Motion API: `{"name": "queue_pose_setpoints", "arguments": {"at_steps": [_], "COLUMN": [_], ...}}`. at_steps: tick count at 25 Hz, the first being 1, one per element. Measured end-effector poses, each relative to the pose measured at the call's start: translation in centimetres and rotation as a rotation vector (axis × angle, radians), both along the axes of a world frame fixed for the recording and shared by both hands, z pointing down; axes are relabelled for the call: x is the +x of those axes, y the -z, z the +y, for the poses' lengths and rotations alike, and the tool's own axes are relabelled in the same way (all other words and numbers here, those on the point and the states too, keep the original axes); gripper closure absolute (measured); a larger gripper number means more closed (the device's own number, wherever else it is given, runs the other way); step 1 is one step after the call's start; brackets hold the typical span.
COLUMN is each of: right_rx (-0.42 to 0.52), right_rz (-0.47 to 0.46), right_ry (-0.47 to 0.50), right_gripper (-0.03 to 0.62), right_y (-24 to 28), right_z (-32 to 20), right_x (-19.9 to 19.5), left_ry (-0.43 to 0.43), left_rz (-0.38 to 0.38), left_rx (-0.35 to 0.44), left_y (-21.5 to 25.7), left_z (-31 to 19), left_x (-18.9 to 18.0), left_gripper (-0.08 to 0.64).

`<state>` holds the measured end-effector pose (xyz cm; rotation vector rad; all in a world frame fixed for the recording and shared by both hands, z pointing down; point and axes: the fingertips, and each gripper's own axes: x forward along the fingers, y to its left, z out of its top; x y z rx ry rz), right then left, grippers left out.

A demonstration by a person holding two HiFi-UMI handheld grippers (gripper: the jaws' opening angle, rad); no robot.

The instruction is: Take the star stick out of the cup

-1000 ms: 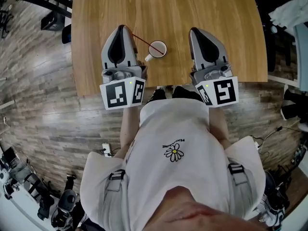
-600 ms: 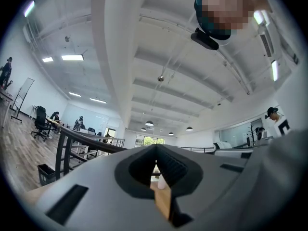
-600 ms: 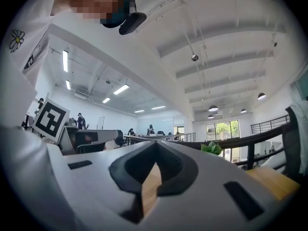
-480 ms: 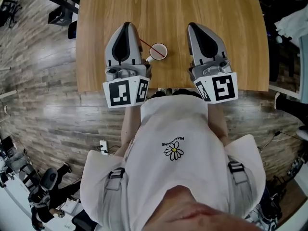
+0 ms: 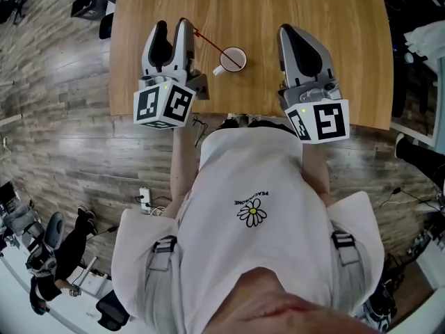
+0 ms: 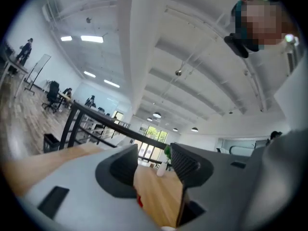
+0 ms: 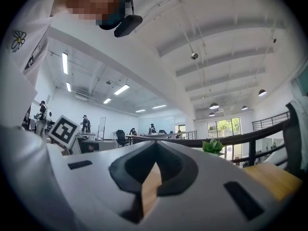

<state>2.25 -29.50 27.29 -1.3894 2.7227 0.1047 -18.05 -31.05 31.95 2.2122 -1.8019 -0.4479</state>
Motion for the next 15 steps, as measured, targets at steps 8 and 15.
{"name": "queue_pose_setpoints", "arguments": {"at_steps": [8, 15], "right_rx": [-0.023, -0.039], "right_rz": [0.016, 0.049], "right_ry": [0.017, -0.014], "right_gripper": [0.584, 0.584], "right_y": [-0.8, -1.2], "right_z": [0.1, 0.2], "right_x": [-0.5, 0.4], "left_ry": [-0.065, -0.140], "left_rz": [0.196, 0.296], "left_rx": [-0.286, -0.471], "left_y": [-12.9, -19.0], "left_z": [0.7, 0.8], "left_x": [1.8, 4.6], "left_gripper": [0.348, 0.381]}}
